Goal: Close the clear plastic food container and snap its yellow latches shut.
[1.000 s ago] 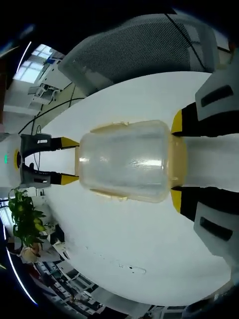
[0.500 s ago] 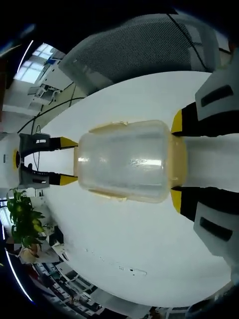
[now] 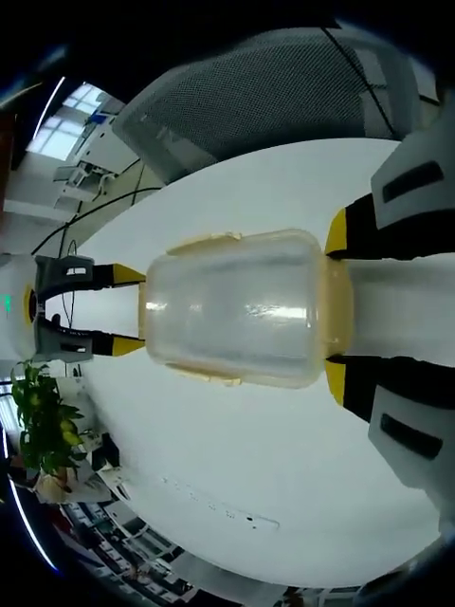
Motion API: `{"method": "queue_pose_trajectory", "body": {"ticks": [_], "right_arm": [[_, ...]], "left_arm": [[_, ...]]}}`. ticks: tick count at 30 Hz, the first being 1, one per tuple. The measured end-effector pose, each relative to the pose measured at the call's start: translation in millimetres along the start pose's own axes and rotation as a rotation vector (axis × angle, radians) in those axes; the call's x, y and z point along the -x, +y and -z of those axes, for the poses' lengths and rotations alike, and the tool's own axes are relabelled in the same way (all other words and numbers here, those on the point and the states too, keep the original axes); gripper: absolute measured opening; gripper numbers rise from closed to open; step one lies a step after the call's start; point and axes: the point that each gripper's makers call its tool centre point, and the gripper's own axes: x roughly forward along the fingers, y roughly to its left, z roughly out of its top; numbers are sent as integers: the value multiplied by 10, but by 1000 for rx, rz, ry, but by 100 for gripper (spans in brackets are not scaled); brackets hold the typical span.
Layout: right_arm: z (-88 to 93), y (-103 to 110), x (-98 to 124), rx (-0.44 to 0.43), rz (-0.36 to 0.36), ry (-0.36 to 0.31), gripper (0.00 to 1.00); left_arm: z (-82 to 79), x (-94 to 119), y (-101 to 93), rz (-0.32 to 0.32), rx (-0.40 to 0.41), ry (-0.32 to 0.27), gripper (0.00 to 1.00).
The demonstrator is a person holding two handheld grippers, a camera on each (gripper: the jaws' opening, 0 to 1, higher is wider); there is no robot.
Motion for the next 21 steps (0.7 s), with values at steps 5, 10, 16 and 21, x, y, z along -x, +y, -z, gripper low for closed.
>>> {"method": "queue_pose_trajectory", "body": {"ticks": [5,10,16,21], "right_arm": [[11,-5,-12,-3,8,-1,37],[21,-11,-11,-8,16,1,37],[46,-29,-6,-32,41,-14,37],[58,-54,48,-51,68,-28,36]], "left_arm": [[10,-7,22,-8,-7,-1,34],[20,-9,28,-18,-10,-2,33],[45,8,59,-47,16,-12,37],[75,72,133,-93,28,-21,36]]}}
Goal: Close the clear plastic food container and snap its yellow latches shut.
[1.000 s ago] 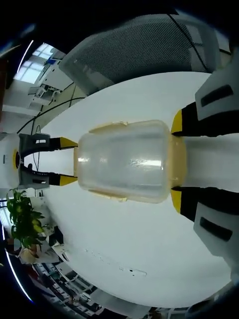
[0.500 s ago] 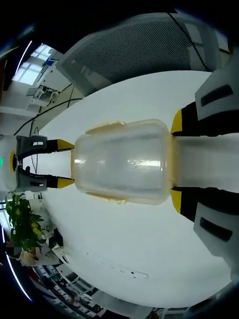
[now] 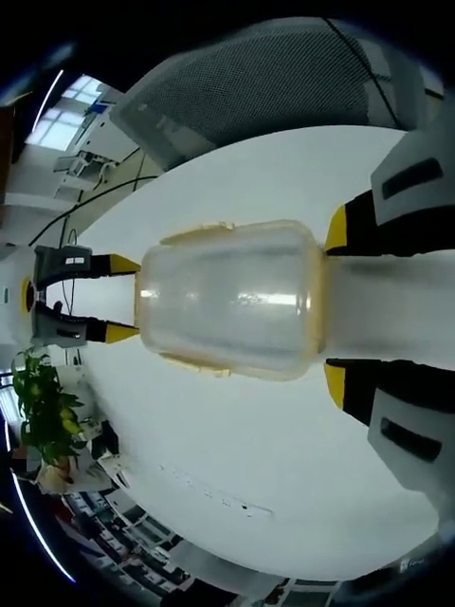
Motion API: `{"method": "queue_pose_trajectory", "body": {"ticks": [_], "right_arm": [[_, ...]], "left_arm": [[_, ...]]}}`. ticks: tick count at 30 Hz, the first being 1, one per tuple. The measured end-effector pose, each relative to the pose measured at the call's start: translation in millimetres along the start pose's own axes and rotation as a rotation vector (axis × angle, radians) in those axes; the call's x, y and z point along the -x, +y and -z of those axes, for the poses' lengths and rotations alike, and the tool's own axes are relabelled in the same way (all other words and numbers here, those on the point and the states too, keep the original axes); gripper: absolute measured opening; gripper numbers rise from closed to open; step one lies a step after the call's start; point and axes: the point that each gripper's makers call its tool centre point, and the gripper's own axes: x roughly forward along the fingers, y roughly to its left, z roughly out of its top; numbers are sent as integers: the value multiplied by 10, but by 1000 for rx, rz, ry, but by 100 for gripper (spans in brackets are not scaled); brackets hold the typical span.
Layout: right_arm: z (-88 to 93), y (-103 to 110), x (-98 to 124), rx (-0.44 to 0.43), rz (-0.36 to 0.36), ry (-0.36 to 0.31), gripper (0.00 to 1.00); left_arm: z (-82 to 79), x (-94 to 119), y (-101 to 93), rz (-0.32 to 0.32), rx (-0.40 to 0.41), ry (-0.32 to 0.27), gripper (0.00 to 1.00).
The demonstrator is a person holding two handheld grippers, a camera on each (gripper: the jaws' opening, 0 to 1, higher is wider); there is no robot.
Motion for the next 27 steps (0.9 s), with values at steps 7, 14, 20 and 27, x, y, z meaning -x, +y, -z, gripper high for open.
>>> {"method": "queue_pose_trajectory", "body": {"ticks": [7,14,20,27], "right_arm": [[-21,-40,95,-52,44,-43,36],[-48,-43,180,-114,80,-86,36],[-62,-32,242,-187,112,-121,35],[-65,-80,301,-333,172,-170,36]], "left_arm": [[-13,117,66,-51,52,-31,37],[-7,215,69,-93,119,-44,37],[-16,316,132,-163,207,-67,38],[15,395,214,-263,324,-88,38]]}}
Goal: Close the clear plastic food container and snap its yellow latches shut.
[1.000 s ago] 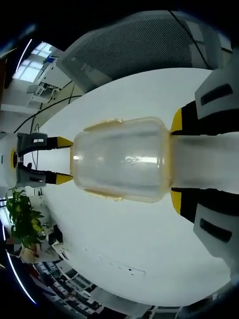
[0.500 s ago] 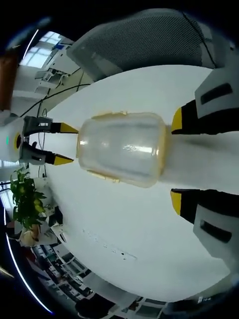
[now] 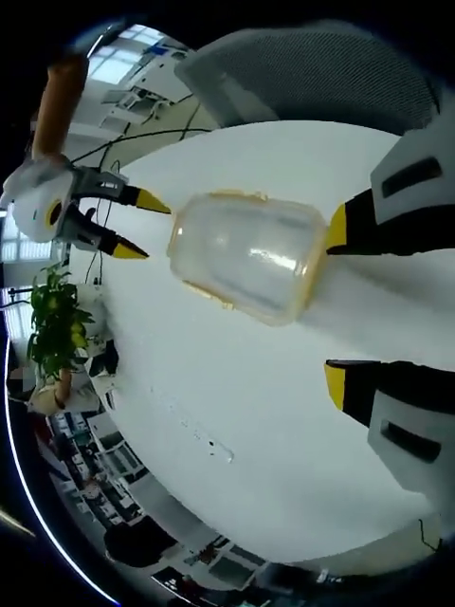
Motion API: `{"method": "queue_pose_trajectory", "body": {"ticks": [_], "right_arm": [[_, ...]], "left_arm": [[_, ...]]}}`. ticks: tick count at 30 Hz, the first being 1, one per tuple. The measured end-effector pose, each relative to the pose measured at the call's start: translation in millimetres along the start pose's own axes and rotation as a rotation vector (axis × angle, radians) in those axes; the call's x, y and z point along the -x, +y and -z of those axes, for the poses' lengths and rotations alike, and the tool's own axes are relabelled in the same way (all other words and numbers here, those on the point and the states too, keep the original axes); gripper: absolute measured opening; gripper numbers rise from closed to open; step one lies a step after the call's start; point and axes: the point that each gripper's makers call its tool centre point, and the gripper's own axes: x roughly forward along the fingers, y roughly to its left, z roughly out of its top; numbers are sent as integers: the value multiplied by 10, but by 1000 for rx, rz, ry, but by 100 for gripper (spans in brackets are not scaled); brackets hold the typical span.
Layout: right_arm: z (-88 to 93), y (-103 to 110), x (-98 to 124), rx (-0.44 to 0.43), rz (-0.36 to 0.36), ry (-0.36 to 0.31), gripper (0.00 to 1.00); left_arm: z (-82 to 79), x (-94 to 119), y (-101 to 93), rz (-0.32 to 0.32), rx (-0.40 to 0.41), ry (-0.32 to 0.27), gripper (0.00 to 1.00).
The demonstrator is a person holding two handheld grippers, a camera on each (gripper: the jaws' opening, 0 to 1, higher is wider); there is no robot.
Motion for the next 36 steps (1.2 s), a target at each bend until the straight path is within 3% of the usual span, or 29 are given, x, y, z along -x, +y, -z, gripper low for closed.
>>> {"method": "queue_pose_trajectory", "body": {"ticks": [5,10,21,36], "right_arm": [[1,24,-3,-111,11,-37,36],[22,66,-16,-205,16,-67,35],[11,94,-48,-303,59,-137,35],[-24,165,-178,-426,39,-176,36]], "left_arm": [[-11,22,20,-56,88,-20,39],[-34,5,-16,-67,179,-48,39],[-12,-109,-185,-51,291,-66,38],[12,-283,-359,17,467,-75,36]]}}
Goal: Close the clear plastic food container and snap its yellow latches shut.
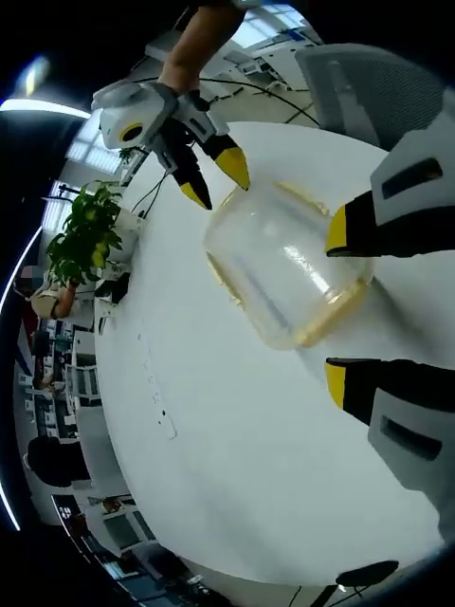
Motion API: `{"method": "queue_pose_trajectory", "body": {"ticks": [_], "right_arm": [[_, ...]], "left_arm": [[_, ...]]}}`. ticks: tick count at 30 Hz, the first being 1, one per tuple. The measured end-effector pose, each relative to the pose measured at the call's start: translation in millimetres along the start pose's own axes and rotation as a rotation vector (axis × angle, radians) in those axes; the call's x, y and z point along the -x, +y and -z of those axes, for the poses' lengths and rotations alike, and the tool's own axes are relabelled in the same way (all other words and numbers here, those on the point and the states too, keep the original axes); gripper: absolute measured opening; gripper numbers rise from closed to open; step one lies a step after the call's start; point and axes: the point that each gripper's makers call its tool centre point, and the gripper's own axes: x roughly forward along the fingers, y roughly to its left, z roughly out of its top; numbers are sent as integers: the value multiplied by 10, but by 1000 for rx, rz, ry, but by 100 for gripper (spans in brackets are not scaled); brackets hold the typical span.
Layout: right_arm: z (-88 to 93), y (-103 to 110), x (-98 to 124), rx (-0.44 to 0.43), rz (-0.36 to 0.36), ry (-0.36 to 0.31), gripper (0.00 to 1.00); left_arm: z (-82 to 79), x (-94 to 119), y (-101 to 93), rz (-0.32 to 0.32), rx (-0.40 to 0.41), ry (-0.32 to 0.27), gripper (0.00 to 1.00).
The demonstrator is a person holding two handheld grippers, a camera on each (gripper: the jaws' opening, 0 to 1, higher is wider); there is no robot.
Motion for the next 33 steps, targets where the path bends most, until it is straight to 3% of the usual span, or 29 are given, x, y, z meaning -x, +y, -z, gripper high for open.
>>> {"method": "queue_pose_trajectory", "body": {"ticks": [13,19,23,33], "right_arm": [[-3,71,-73,-144,-53,-7,37],[0,81,-77,-156,-57,4,38],[-1,90,-92,-168,-56,13,38],[-9,107,-113,-197,-49,21,38]], "left_arm": [[-12,-67,-77,42,71,-2,35],[5,-70,-91,47,100,11,34],[46,-119,-160,66,124,41,41],[38,-111,-166,68,114,51,39]]}}
